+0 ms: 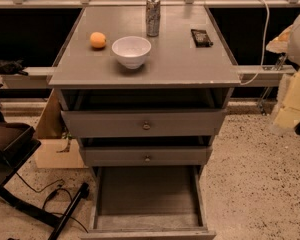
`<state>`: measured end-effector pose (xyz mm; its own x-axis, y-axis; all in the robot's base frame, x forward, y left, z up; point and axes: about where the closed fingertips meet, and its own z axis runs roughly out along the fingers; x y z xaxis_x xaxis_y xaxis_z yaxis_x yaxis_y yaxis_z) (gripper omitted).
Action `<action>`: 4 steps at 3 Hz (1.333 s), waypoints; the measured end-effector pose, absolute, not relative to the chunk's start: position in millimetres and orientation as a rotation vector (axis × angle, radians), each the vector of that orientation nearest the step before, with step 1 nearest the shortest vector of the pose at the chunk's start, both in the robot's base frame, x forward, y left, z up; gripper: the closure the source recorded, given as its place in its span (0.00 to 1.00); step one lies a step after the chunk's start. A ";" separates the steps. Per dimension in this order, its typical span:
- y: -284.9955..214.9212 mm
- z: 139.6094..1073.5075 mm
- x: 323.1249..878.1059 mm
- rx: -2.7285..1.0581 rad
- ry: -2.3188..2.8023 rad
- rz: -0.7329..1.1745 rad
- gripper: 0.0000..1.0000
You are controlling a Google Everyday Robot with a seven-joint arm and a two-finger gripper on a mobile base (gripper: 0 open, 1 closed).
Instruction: Place rxbar chocolate into bottom drawer
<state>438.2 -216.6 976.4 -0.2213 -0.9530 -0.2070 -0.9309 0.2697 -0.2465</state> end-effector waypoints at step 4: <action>-303.9 997.8 579.9 -0.898 2.377 -0.169 0.00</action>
Offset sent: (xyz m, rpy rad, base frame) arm 0.1116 -0.0742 0.0181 0.2676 -0.2085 -0.4376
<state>579.9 -303.9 997.8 -0.6008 -0.6388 -0.4807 -0.5641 0.7648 -0.3113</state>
